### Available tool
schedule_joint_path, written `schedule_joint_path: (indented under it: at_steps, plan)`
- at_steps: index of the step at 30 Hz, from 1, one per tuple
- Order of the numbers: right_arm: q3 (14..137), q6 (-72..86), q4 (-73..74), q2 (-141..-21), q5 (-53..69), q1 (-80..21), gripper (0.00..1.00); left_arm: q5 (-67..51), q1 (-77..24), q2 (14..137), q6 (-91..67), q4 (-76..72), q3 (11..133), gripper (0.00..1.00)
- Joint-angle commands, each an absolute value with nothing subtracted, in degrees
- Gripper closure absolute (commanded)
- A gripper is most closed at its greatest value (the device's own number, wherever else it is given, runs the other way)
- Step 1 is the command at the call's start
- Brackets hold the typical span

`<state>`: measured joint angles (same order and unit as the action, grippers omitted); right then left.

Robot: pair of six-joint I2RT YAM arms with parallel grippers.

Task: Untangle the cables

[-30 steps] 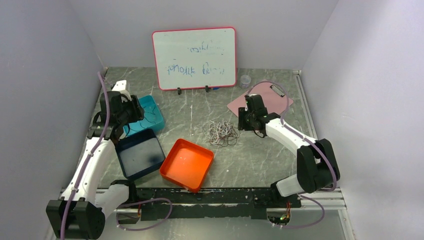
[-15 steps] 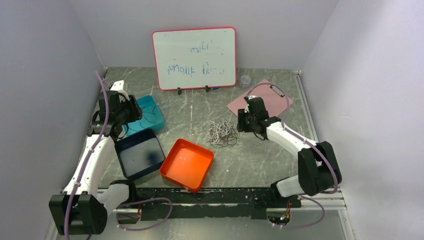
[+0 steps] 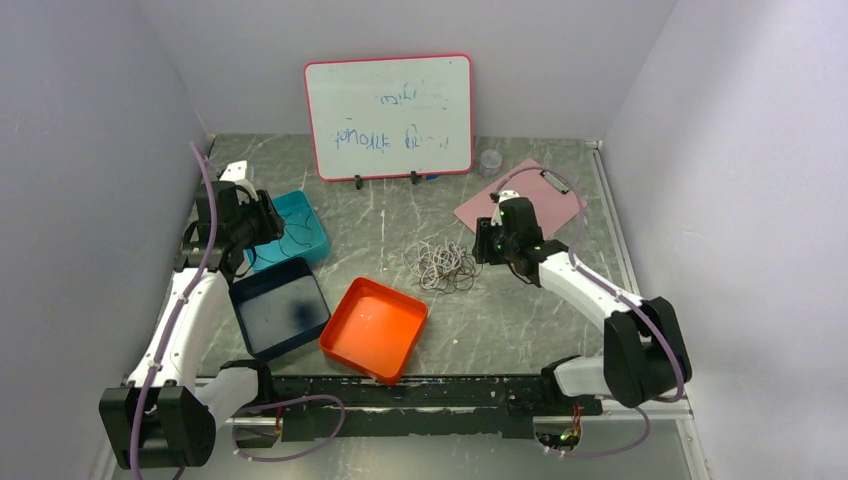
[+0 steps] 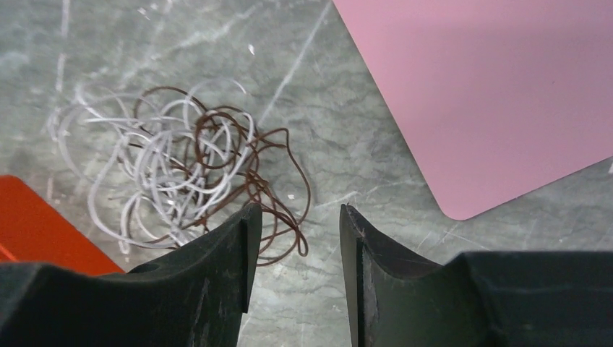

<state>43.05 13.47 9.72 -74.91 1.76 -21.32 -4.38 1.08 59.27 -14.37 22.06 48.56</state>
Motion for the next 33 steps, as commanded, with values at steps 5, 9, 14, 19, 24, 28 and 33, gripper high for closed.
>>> schedule_joint_path:
  at_steps: [5,9,14,19,24,28,33]
  plan:
    - [43.34,13.14,10.45,-79.84,1.62,-21.01,0.55,-5.89,1.68,58.71,-14.50,20.39,48.07,0.51]
    - [42.90,13.21,8.53,-81.20,1.87,-21.01,0.60,-5.73,1.68,58.76,-14.44,20.53,48.15,0.52]
    - [42.58,12.72,7.59,-81.87,2.88,-21.01,0.61,-5.67,1.67,58.63,-14.33,20.57,48.08,0.51]
    - [42.25,12.31,7.37,-82.22,3.18,-21.01,0.71,-5.88,1.71,58.83,-14.24,20.61,48.16,0.52]
    - [41.46,12.29,5.89,-77.26,3.09,-21.01,0.89,-5.93,1.67,58.84,-14.16,20.58,48.23,0.51]
    - [42.78,11.29,7.74,-73.36,2.86,-21.03,1.00,-5.79,1.77,58.50,-14.08,20.73,48.21,0.51]
    - [45.96,9.42,10.72,-70.14,4.89,-21.09,1.00,-7.40,2.17,57.33,-13.89,19.26,47.73,0.47]
